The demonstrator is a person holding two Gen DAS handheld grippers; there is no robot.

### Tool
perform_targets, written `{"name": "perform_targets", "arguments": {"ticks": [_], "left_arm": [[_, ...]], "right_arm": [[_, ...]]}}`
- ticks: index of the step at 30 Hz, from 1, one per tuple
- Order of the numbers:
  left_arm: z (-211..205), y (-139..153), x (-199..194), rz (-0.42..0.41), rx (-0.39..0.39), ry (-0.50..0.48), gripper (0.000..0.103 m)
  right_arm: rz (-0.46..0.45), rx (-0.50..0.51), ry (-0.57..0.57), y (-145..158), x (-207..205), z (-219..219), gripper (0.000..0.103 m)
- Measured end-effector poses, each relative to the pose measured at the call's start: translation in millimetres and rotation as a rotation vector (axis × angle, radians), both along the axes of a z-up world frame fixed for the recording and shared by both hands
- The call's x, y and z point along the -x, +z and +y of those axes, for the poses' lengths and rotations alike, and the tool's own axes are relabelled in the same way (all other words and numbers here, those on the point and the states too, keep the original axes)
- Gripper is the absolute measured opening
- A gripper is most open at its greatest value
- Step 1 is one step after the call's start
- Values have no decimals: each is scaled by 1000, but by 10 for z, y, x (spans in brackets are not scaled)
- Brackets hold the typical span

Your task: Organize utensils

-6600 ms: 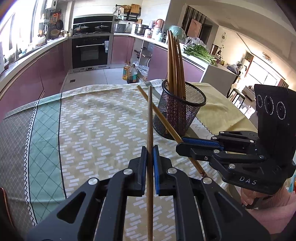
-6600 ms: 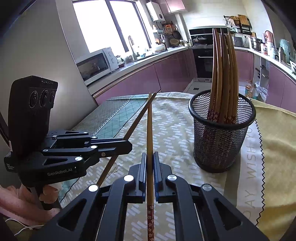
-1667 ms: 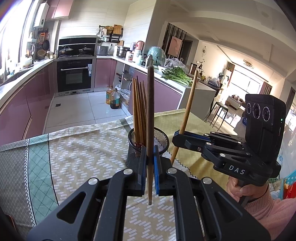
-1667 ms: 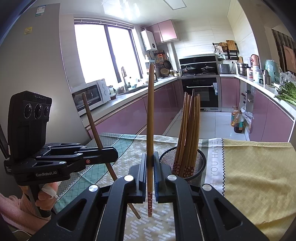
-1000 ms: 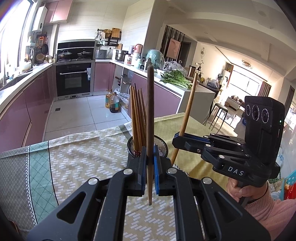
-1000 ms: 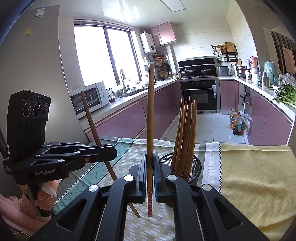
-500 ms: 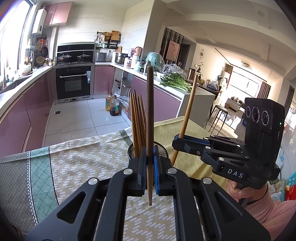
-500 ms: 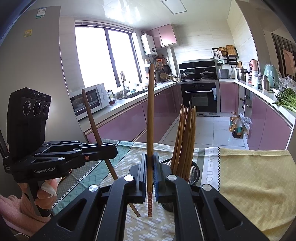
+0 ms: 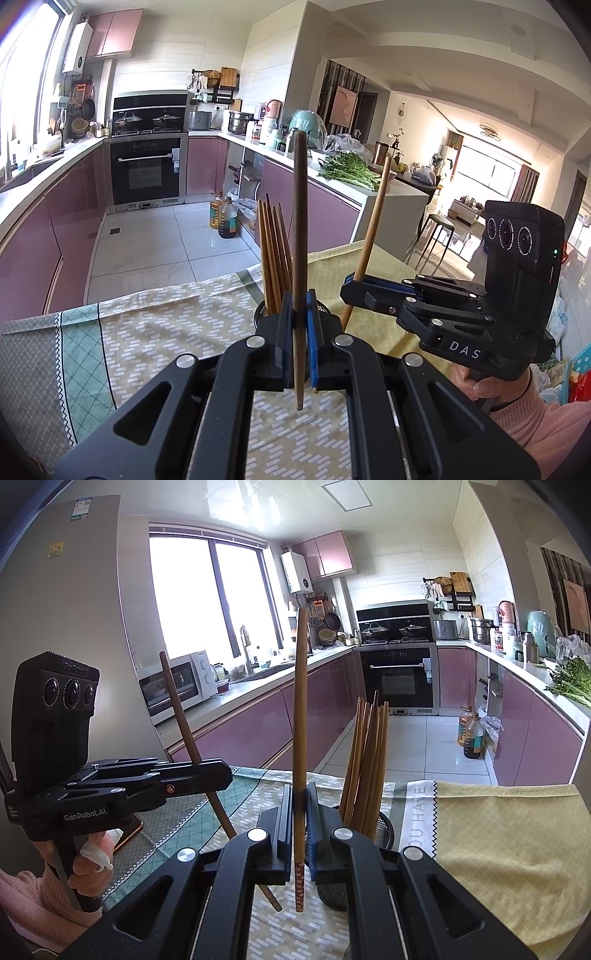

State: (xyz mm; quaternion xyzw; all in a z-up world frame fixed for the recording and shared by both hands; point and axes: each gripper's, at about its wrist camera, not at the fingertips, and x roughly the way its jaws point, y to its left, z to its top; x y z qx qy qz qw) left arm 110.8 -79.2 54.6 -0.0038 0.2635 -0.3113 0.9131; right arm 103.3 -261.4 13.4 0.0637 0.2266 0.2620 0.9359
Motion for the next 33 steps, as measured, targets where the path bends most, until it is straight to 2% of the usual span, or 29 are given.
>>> {"name": "perform_targets", "arguments": {"ticks": [33], "left_arm": [[-97,224,128,-64,18,-2,7]], "right_arm": [[-45,-10,-6,147,-3,-46,6]]}}
